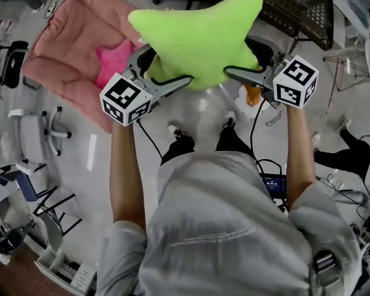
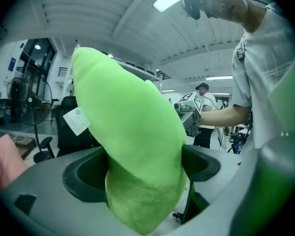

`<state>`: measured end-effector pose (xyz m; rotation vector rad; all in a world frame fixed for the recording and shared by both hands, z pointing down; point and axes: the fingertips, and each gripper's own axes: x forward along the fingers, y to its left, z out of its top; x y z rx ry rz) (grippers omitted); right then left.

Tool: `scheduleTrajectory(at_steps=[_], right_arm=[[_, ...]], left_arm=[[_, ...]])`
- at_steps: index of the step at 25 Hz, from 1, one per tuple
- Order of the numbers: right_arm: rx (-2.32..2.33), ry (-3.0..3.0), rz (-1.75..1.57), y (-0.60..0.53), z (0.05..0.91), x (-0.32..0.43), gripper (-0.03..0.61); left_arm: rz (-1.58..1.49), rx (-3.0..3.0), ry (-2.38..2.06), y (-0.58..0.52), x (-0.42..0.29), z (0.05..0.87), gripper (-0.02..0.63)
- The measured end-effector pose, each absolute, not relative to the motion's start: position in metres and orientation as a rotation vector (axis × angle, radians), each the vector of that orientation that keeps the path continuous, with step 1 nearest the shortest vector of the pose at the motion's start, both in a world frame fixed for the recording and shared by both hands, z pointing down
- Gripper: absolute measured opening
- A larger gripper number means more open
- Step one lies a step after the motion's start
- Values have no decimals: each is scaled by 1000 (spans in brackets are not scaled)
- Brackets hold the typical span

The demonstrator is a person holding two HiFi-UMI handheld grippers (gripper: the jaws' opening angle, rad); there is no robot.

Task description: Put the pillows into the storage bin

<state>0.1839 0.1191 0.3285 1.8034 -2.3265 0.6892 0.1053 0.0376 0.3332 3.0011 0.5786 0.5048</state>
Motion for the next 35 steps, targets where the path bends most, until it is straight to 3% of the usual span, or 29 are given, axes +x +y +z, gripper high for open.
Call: scheduleTrajectory(at_steps=[6,13,26,35], right_arm=[[2061,-2100,932,245,389,268,446],[2239,-1941,1227,380,504,309,446],[2373,-1743,1747,495,759,317,443],[2440,-1505,2002,550,898,323,388]], left_arm=[[637,2785,906,149,209,399,490],[847,2553,1083,276,263,515,491],[1240,2159,1124,385,280,768,491],[1449,2039,1222,436,305,908,491]])
